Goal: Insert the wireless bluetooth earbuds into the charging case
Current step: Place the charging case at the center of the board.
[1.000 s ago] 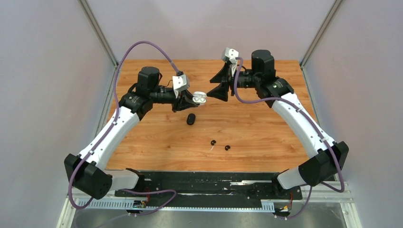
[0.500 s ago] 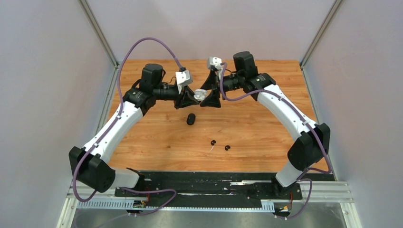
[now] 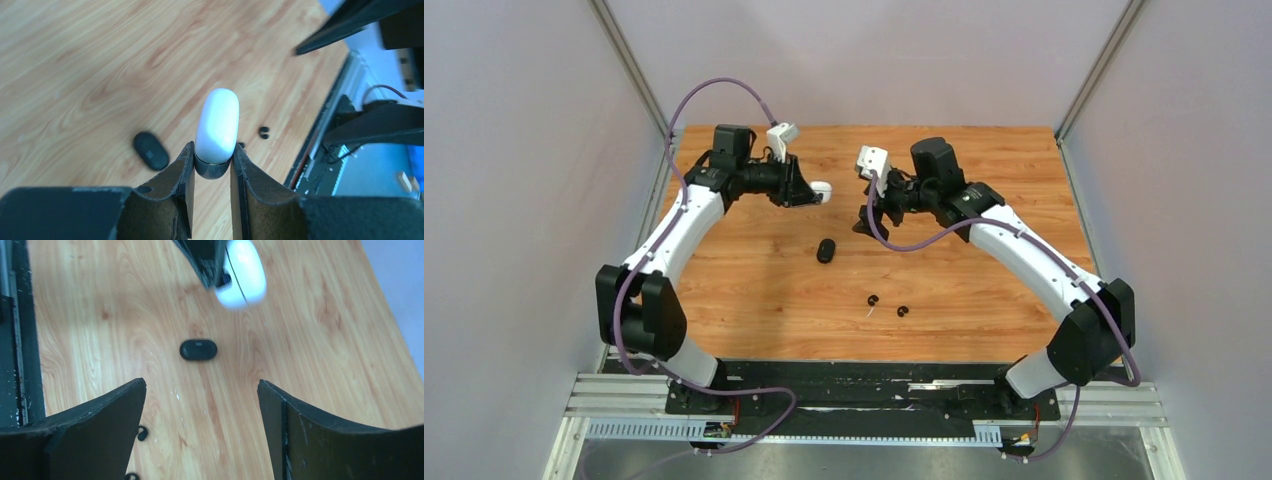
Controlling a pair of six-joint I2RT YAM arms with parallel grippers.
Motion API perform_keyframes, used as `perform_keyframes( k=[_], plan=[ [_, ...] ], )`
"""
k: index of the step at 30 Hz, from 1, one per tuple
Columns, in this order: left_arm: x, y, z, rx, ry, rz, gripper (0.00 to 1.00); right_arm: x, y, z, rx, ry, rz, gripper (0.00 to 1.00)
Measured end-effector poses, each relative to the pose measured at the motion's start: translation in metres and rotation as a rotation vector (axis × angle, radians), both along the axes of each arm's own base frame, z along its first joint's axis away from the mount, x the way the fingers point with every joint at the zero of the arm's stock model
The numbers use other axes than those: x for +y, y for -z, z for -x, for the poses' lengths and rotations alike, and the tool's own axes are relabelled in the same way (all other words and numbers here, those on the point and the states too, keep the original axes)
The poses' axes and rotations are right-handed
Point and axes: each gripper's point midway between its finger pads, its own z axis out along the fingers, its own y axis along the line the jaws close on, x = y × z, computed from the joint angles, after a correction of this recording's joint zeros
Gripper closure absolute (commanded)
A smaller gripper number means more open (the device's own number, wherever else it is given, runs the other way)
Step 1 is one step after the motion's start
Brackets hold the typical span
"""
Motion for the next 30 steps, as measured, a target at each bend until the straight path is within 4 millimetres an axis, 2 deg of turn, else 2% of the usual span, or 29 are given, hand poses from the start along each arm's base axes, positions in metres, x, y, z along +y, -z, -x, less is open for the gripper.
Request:
perform_keyframes(
  k=[4,7,11,14,18,24,30],
  plan=[
    [0.033,0.048,-0.018,0.135,-0.133,-0.111,0.95,-0.025,0.031,-0.013,0.079,0.086,0.031,0.25],
    [0.062,0.099,-0.018,0.314,-0.223,-0.215,0.91,-0.037,0.064,-0.017,0.158,0.096,0.062,0.30],
    [0.090,0.162,-0.005,0.541,-0.272,-0.340,0.84,-0.028,0.097,-0.008,0.215,-0.020,0.084,0.32],
    [0.108,0.194,0.007,0.661,-0.300,-0.422,0.77,-0.017,0.115,-0.001,0.214,-0.138,0.091,0.32],
    [0.124,0.211,0.016,0.725,-0.328,-0.499,0.64,0.005,0.132,-0.014,0.162,-0.258,0.098,0.30],
    [0.136,0.218,0.013,0.733,-0.353,-0.574,0.39,0.034,0.156,-0.044,0.041,-0.394,0.116,0.25],
    [0.151,0.222,0.018,0.750,-0.383,-0.647,0.31,0.054,0.189,-0.059,0.046,-0.478,0.162,0.26]
  ],
)
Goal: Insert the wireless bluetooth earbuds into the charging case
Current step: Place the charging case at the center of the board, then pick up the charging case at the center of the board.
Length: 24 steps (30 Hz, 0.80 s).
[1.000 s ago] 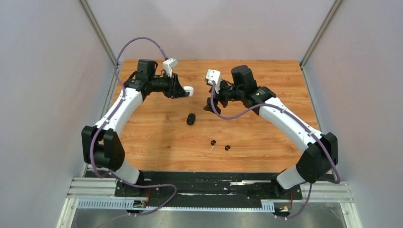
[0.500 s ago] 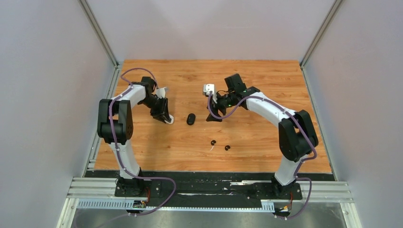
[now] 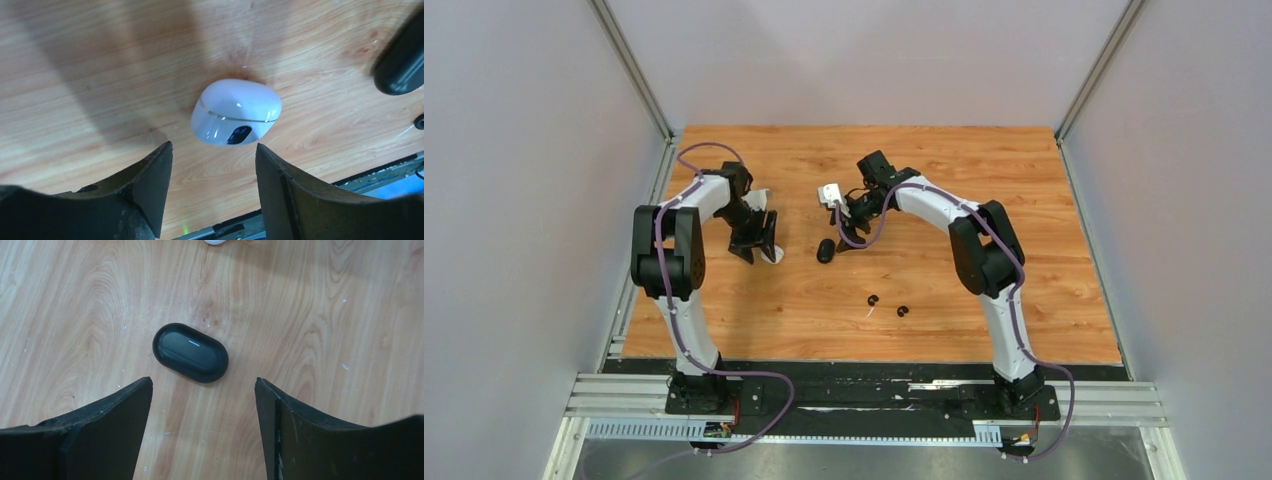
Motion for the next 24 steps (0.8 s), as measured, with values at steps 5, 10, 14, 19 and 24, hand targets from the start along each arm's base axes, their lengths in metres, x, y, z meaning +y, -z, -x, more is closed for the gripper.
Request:
perform_keyframes(
  k=[5,10,14,19,24],
  plan=[
    [0.013,-0.027,-0.005,-0.074,-0.010,-0.066,0.31,0.006,0.006,0.008,0.191,0.177,0.086,0.25],
    [0.010,-0.088,-0.031,-0.294,-0.077,-0.041,0.33,0.002,0.005,0.001,0.386,0.568,0.194,0.23],
    [0.005,-0.112,-0.047,-0.376,-0.142,-0.013,0.33,0.002,-0.003,0.002,0.491,0.784,0.218,0.29],
    [0.013,-0.110,-0.045,-0.357,-0.203,-0.058,0.31,0.005,-0.002,0.006,0.608,0.981,0.239,0.33],
    [0.015,-0.121,-0.035,-0.375,-0.260,-0.062,0.31,0.019,0.000,0.019,0.712,1.096,0.266,0.35]
  ],
)
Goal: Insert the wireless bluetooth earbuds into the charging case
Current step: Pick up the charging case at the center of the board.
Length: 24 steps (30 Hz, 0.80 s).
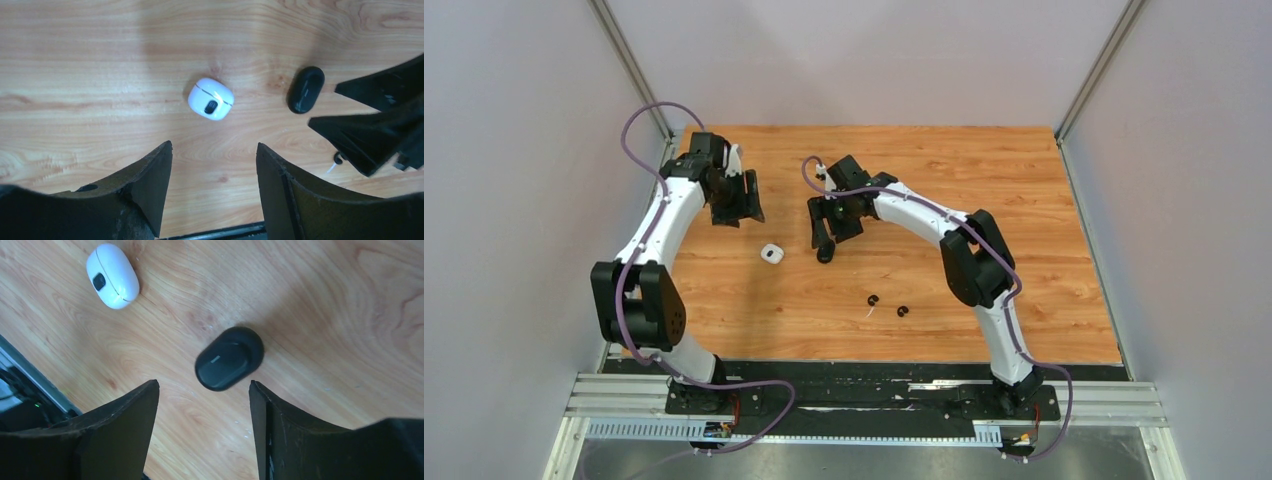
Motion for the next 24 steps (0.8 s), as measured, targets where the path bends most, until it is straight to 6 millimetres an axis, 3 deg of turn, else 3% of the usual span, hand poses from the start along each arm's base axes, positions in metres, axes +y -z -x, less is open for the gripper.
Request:
perform_keyframes(
  k=[6,11,14,20,22,23,24],
  plan=[
    [-0.004,-0.006,0.025,-0.004,-0.026,0.039,0.31,0.013,0.007,0.000,0.068,0.143,0.033,0.38],
    [-0.008,-0.001,0.046,0.016,-0.032,0.068,0.31,0.008,0.030,0.005,0.099,0.238,0.123,0.42],
    [-0.009,-0.001,0.055,0.013,-0.037,0.079,0.31,0.004,0.045,0.008,0.107,0.269,0.174,0.51],
    [-0.013,-0.002,0.062,0.004,-0.034,0.104,0.31,0.005,0.046,0.006,0.076,0.277,0.191,0.68],
    [-0.014,-0.001,0.062,0.002,-0.031,0.113,0.32,0.003,0.046,0.007,0.057,0.258,0.189,0.92],
    [-0.015,-0.001,0.062,0.001,-0.029,0.119,0.32,0.001,0.046,0.008,0.048,0.241,0.188,0.99],
    [-0.017,-0.002,0.061,-0.002,-0.026,0.128,0.32,-0.001,0.046,0.011,0.036,0.209,0.184,1.00]
  ],
)
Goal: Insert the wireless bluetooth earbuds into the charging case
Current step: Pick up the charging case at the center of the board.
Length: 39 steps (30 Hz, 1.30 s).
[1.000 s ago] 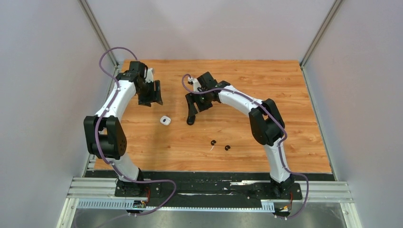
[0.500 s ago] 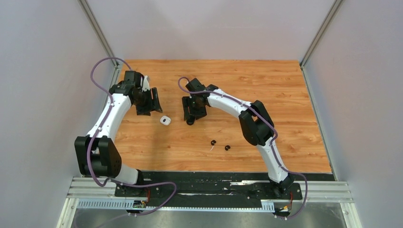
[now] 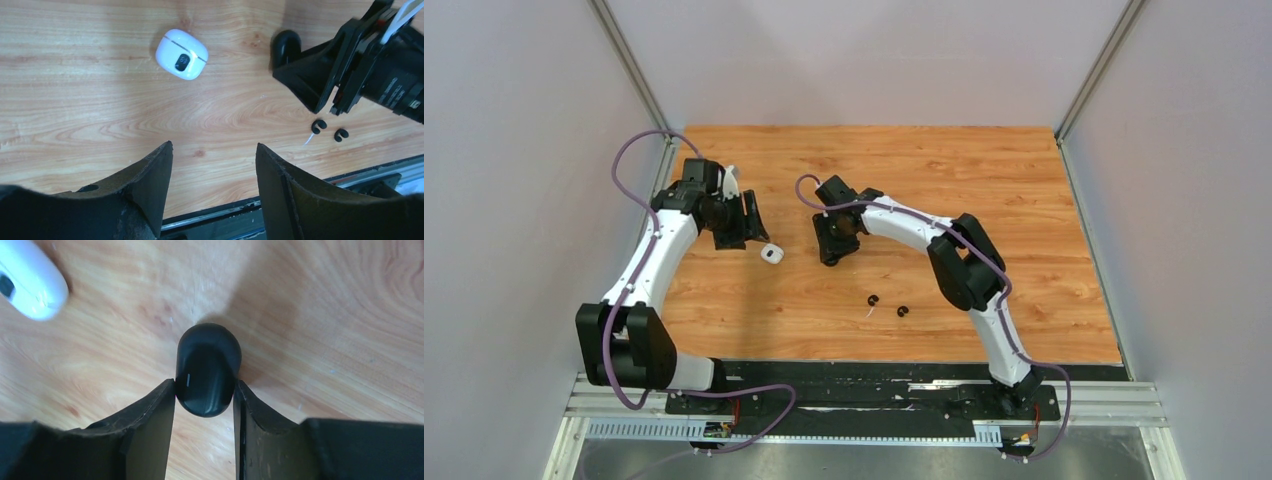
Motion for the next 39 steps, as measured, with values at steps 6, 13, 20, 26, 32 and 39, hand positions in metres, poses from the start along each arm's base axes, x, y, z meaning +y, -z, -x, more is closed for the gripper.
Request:
perform_keyframes(
  k=[6,13,20,26,32,39],
  plan=[
    [-0.019,-0.010,-0.017,-0.087,0.057,0.098,0.33,-0.031,-0.003,0.017,-0.060,-0.277,0.021,1.00],
    [-0.065,-0.031,-0.039,-0.240,0.251,0.310,0.35,-0.070,-0.060,0.028,-0.389,-0.698,-0.045,1.00],
    [-0.123,-0.073,-0.039,-0.383,0.533,0.429,0.36,-0.066,-0.204,0.029,-1.024,-1.008,-0.090,1.00],
    [-0.160,-0.102,-0.036,-0.477,0.711,0.465,0.38,-0.060,-0.200,0.019,-1.094,-1.096,-0.032,1.00],
    [-0.170,-0.106,-0.045,-0.488,0.752,0.487,0.36,-0.056,-0.191,0.010,-1.064,-1.091,-0.021,1.00],
    [-0.176,-0.104,-0.053,-0.488,0.762,0.472,0.37,-0.051,-0.216,0.002,-1.102,-1.035,-0.033,1.00]
  ],
)
